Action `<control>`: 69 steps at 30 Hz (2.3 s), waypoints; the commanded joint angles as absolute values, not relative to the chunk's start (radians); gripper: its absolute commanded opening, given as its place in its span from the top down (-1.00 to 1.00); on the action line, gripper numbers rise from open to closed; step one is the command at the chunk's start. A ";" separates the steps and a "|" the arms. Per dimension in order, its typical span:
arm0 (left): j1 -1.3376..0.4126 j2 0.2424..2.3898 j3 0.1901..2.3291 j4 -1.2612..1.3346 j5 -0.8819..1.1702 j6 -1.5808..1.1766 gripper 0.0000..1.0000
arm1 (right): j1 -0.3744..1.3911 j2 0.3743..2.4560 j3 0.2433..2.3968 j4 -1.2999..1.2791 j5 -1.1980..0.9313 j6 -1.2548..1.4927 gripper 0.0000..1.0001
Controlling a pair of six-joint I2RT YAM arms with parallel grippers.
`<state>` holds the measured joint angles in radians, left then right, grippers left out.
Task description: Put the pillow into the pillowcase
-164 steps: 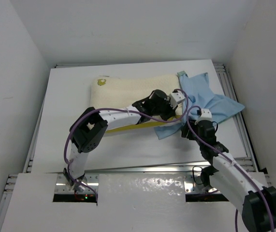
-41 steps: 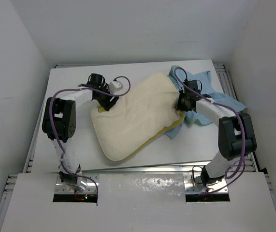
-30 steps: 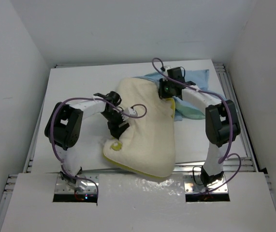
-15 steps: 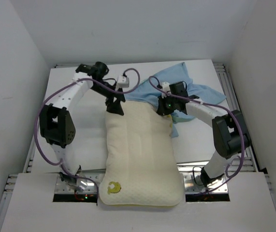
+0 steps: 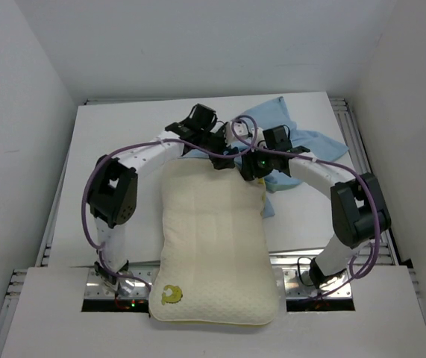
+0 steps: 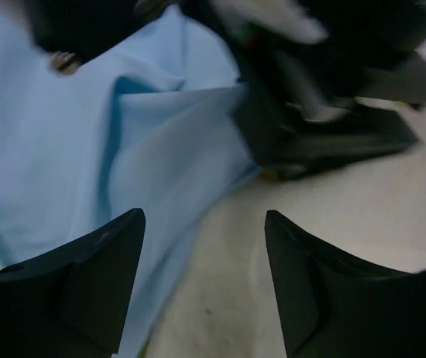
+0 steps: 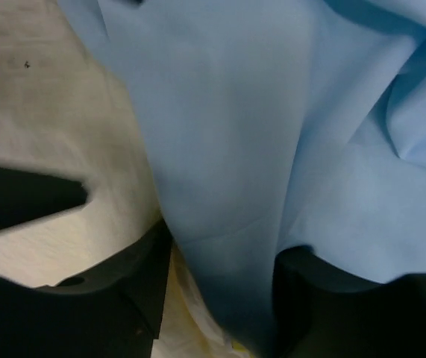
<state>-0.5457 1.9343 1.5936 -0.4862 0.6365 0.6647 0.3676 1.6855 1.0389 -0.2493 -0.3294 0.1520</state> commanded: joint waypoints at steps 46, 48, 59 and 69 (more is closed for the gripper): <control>-0.618 2.048 1.835 -0.442 0.469 0.505 1.00 | 0.416 1.210 0.443 0.235 -0.264 0.905 -0.62; -0.620 2.033 1.821 -0.434 0.472 0.502 1.00 | 0.417 1.252 0.453 0.248 -0.253 0.899 -0.11; -0.637 1.967 1.775 -0.526 0.647 0.623 1.00 | 0.439 1.315 0.655 0.227 -0.262 0.738 1.00; -0.647 1.907 1.832 -0.802 0.752 0.851 1.00 | 0.365 1.324 0.655 0.233 -0.195 0.787 1.00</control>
